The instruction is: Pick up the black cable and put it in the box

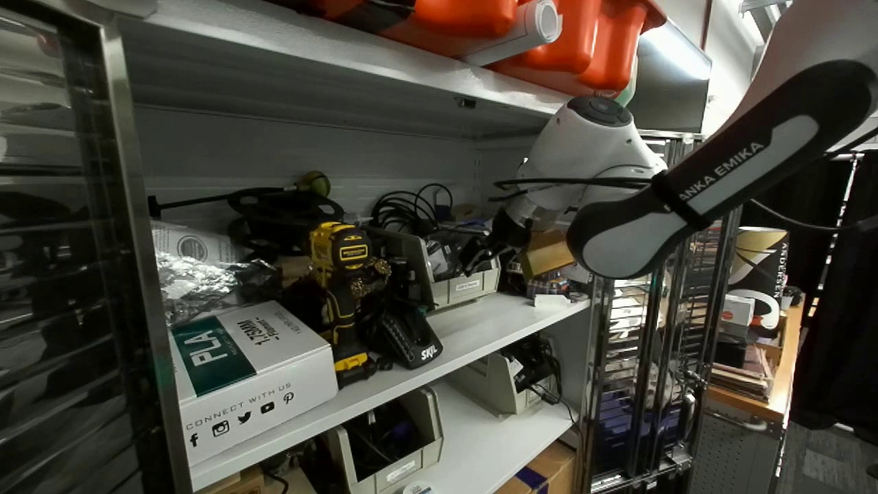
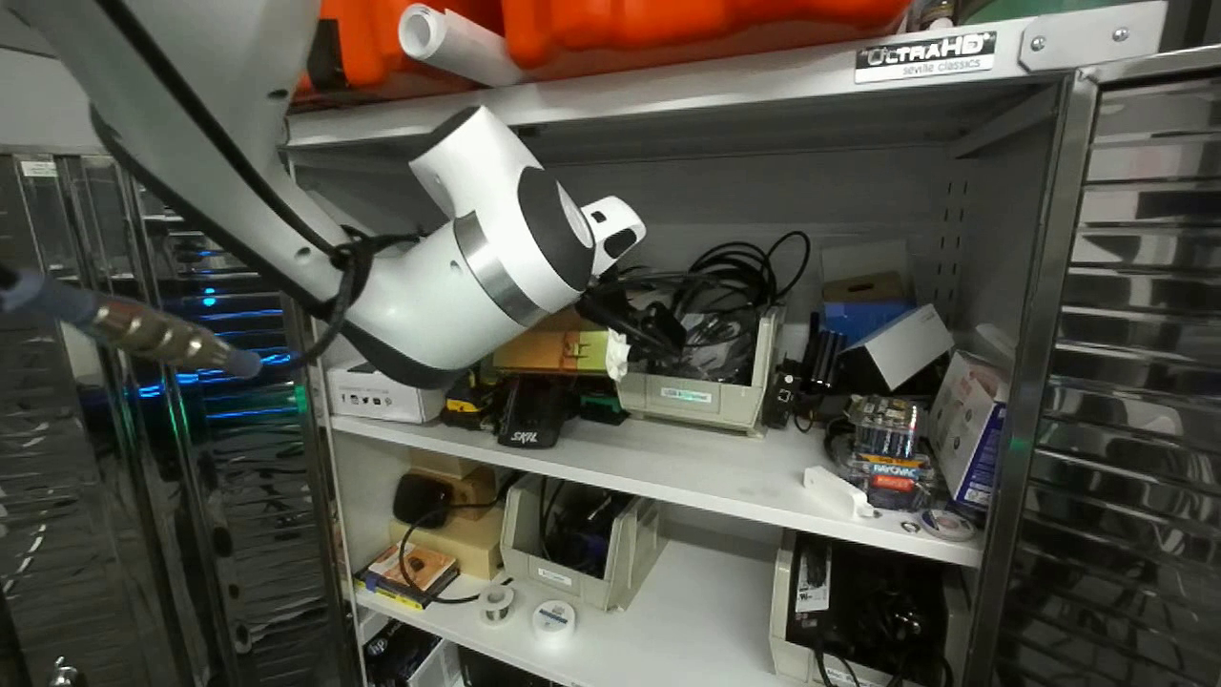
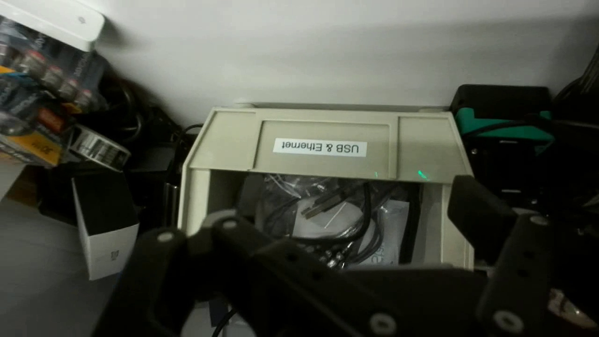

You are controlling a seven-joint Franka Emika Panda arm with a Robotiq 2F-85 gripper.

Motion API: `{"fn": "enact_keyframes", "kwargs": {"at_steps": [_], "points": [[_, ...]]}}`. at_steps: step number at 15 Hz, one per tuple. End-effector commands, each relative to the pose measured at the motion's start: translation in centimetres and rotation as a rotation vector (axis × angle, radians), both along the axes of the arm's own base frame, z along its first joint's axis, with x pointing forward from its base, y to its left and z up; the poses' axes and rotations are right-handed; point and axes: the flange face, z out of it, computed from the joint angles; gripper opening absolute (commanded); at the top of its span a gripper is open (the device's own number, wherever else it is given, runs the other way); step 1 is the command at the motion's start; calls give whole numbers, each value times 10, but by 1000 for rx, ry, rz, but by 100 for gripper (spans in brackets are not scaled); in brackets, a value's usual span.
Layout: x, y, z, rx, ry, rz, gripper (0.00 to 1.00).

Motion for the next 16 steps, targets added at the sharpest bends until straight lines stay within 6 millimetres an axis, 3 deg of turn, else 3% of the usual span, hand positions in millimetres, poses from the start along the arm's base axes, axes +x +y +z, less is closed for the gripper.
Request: {"fn": "enact_keyframes", "kwargs": {"at_steps": [1, 6, 11, 16], "points": [[-14, -8, 30, -22, -16, -20, 100], [-24, -3, 25, 17, 100, -22, 100], [-41, 13, 8, 100, 372, 49, 100], [-65, -6, 26, 104, 644, 3, 100]]}}
